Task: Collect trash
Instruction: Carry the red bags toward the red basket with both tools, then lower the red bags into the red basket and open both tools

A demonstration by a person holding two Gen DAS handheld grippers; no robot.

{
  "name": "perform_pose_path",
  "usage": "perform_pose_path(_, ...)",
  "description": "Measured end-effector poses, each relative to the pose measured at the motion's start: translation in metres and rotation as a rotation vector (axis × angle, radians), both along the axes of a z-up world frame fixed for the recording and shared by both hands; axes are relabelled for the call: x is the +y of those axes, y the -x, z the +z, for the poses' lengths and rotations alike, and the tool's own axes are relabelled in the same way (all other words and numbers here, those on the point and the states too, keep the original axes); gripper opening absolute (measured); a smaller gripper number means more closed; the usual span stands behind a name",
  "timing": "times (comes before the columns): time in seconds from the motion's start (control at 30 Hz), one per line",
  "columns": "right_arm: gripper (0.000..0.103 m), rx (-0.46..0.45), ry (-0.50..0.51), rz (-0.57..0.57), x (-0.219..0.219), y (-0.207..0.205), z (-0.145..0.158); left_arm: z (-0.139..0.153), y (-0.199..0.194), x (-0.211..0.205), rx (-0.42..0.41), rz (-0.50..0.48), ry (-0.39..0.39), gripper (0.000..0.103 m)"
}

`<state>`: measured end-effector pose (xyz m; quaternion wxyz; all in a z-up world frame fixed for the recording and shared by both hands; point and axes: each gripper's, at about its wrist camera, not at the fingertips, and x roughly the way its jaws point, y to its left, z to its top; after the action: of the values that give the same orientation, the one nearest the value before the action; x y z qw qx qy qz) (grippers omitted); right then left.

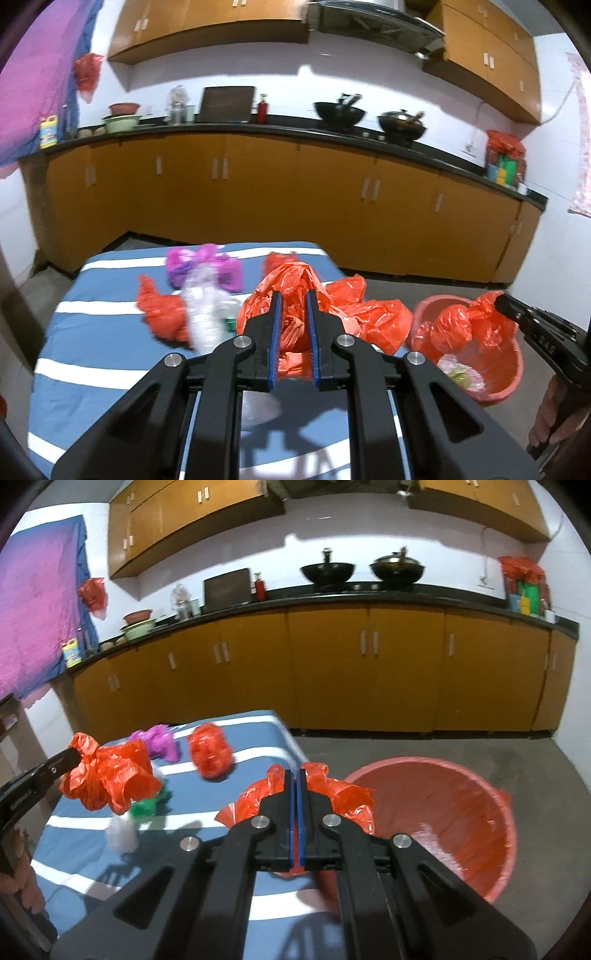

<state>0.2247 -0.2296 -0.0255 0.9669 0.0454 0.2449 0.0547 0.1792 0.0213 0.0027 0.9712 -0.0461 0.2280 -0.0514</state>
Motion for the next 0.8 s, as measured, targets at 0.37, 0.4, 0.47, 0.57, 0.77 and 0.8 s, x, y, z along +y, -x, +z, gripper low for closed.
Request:
perform_pose_path(0.37, 0.003, 0.013, -0.015, -0.177, -0.079, -0.010, -0.007, -0.010, -0.038, -0.095, 0.026, -0.121, 0.015, 0.000)
perform_pose_path(0.4, 0.003, 0.025, -0.029, -0.197, -0.087, -0.014, -0.010, -0.010, -0.043, -0.099, 0.038, -0.126, 0.025, 0.000)
perform_pose_path(0.47, 0.003, 0.026, -0.043, -0.203, -0.093, -0.011, -0.014, -0.010, -0.045, -0.100, 0.035, -0.142, 0.033, 0.000)
perform_pose_path(0.57, 0.003, 0.023, 0.020, -0.198, -0.096, -0.008, -0.020, -0.015, -0.041, -0.089, 0.038, -0.173, 0.004, 0.000)
perform_pose_path(0.77, 0.003, 0.024, -0.046, -0.209, -0.109, -0.006, -0.026, -0.032, -0.032, -0.059, 0.089, -0.141, -0.034, 0.012)
perform_pose_path(0.8, 0.003, 0.024, -0.047, -0.210, -0.109, -0.005, -0.026, -0.033, -0.029, -0.055, 0.090, -0.132, -0.039, 0.017)
